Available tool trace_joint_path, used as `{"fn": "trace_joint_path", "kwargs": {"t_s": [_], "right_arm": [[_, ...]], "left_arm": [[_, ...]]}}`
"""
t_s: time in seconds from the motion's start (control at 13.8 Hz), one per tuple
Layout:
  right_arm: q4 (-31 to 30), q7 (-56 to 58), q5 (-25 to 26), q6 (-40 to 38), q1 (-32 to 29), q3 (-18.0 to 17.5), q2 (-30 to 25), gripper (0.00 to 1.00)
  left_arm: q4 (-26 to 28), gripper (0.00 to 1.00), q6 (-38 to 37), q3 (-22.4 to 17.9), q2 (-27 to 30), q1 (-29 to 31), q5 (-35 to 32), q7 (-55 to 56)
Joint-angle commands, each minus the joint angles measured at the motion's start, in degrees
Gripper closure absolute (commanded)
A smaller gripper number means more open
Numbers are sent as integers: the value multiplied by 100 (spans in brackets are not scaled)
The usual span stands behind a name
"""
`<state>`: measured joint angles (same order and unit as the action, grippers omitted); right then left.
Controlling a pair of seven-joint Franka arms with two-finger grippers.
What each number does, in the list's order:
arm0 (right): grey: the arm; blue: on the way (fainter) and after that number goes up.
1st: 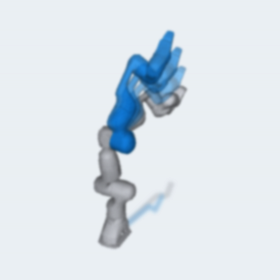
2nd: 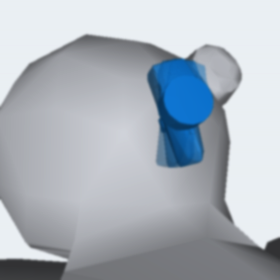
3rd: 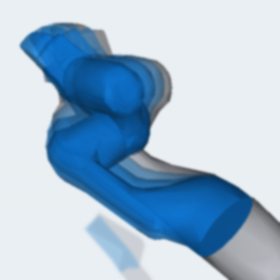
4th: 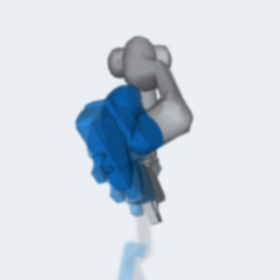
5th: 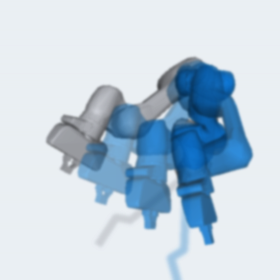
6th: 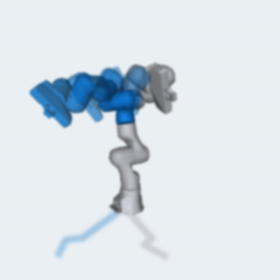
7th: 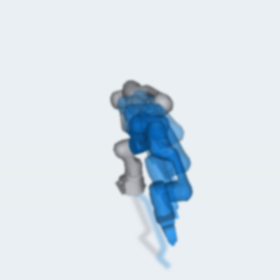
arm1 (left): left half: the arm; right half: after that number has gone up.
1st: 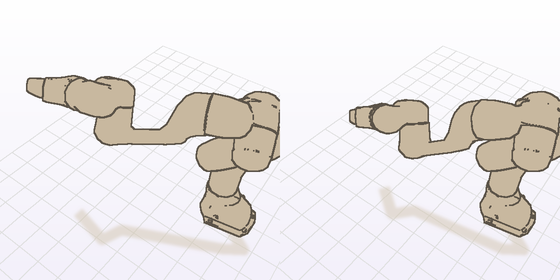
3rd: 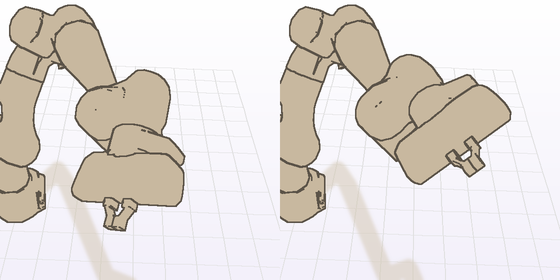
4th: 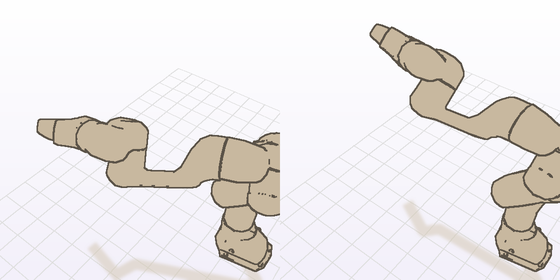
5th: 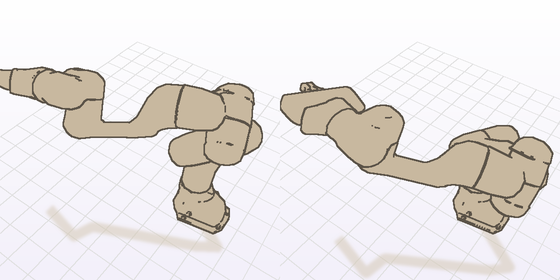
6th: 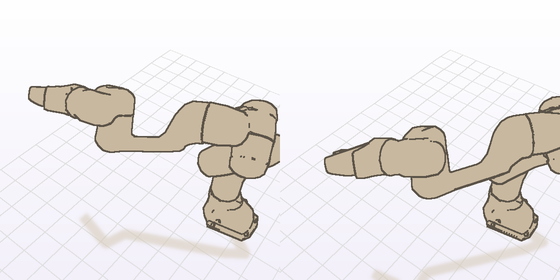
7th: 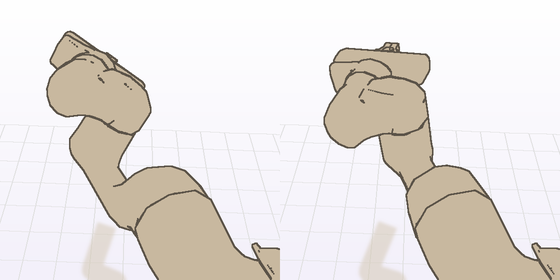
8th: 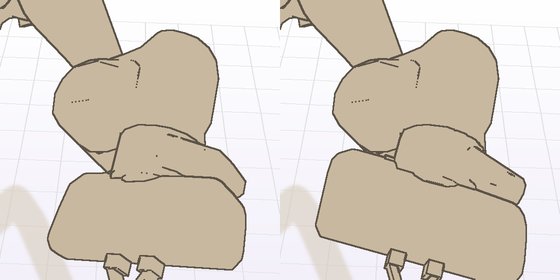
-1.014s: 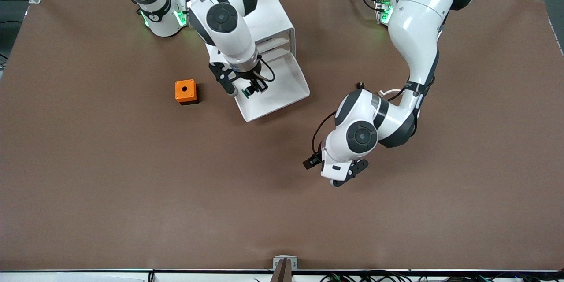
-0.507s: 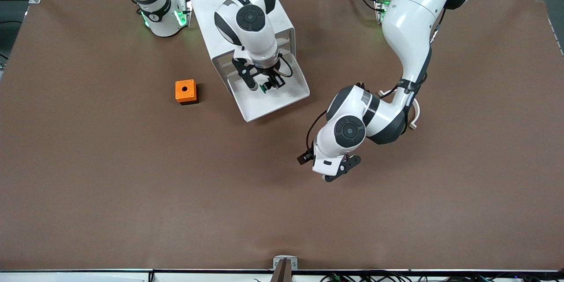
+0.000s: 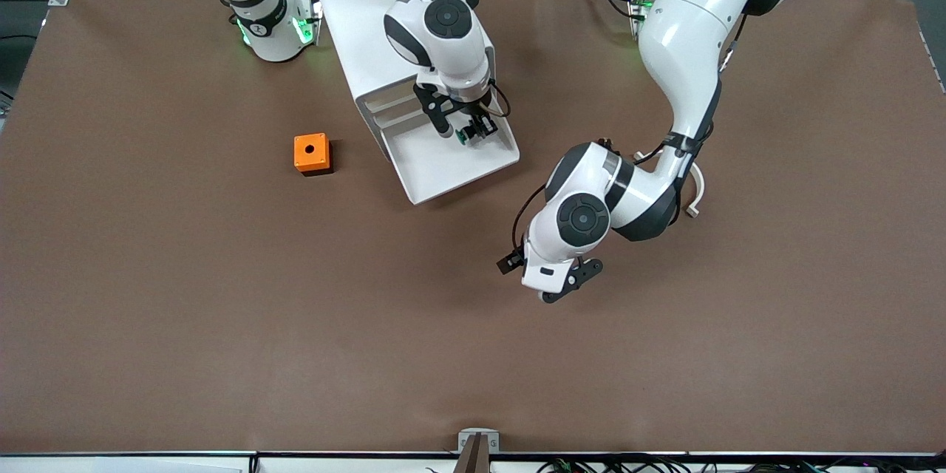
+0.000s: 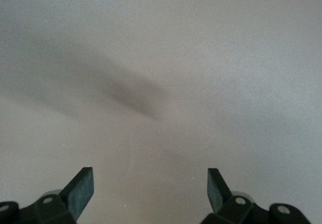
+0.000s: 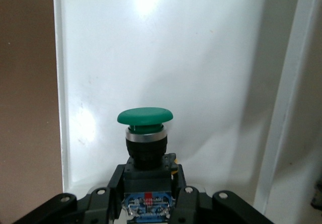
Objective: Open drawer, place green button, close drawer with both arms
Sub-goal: 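Lower the button into the drawer and open the right gripper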
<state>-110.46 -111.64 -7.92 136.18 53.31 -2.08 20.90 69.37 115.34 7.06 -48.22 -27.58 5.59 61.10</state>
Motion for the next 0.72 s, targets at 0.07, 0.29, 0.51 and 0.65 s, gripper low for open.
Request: {"fn": "trace_joint_path", "kwargs": {"t_s": [0.07, 0.29, 0.51, 0.65], "right_arm": [[156, -156, 71, -82, 92, 85, 133, 100], [262, -156, 194, -83, 74, 102, 291, 100], [429, -156, 255, -83, 48, 120, 493, 100], [429, -156, 308, -91, 21, 120, 511, 100]], "left_arm": [[94, 1, 33, -47, 76, -55, -128, 130], [94, 1, 33, -47, 76, -55, -128, 130], [94, 1, 33, -47, 58, -55, -111, 130], [94, 1, 33, -47, 58, -55, -102, 130]]}}
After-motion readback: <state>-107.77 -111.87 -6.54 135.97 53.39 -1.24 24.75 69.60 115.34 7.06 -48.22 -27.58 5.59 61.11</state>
